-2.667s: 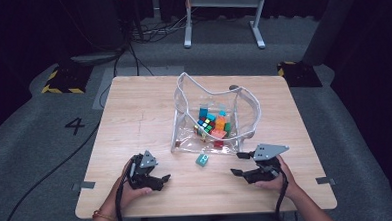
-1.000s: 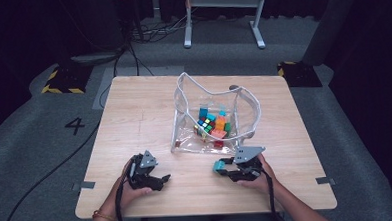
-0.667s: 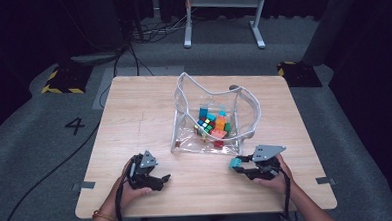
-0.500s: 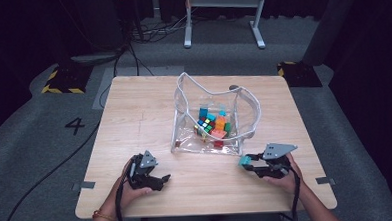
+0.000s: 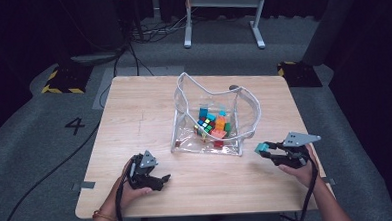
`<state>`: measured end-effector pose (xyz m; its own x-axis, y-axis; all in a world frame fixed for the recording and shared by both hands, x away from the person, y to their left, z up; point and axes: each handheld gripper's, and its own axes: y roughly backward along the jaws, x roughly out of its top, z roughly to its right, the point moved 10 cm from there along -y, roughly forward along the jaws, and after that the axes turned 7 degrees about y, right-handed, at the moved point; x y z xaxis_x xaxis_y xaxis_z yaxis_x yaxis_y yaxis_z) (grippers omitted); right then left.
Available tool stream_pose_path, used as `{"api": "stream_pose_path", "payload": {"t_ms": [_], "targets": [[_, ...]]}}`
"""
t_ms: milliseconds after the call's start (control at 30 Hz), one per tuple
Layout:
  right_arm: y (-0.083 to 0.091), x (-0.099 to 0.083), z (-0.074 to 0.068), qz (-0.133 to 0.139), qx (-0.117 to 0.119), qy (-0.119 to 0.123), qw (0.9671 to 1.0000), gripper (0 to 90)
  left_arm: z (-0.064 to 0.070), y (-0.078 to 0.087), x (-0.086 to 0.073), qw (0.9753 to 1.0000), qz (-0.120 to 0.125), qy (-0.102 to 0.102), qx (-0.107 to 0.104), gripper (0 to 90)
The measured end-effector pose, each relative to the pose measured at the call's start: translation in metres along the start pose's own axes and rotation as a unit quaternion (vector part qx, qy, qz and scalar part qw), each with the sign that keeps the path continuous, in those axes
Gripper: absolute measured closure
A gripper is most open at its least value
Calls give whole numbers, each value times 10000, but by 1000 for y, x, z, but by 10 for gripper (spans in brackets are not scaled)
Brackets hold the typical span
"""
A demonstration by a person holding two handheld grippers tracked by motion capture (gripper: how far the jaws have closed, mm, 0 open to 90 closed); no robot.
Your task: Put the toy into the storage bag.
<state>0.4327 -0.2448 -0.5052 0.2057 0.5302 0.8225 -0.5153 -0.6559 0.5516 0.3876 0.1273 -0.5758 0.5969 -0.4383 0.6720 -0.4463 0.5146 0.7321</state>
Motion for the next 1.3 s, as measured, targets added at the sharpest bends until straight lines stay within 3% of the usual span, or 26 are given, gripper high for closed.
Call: {"api": "stream_pose_path", "payload": {"t_ms": [300, 800, 1000, 1300], "targets": [[13, 15, 20, 113, -239, 22, 9996, 590, 0, 0, 0, 10000, 0, 0, 7, 143], [32, 62, 49, 274, -550, 144, 9980, 590, 0, 0, 0, 10000, 1, 2, 4, 143], [32, 81, 55, 349, -485, 78, 9982, 590, 0, 0, 0, 10000, 0, 1, 0, 143], [33, 106, 60, 378, -532, 253, 9975, 590, 0, 0, 0, 10000, 1, 1, 0, 144]]}}
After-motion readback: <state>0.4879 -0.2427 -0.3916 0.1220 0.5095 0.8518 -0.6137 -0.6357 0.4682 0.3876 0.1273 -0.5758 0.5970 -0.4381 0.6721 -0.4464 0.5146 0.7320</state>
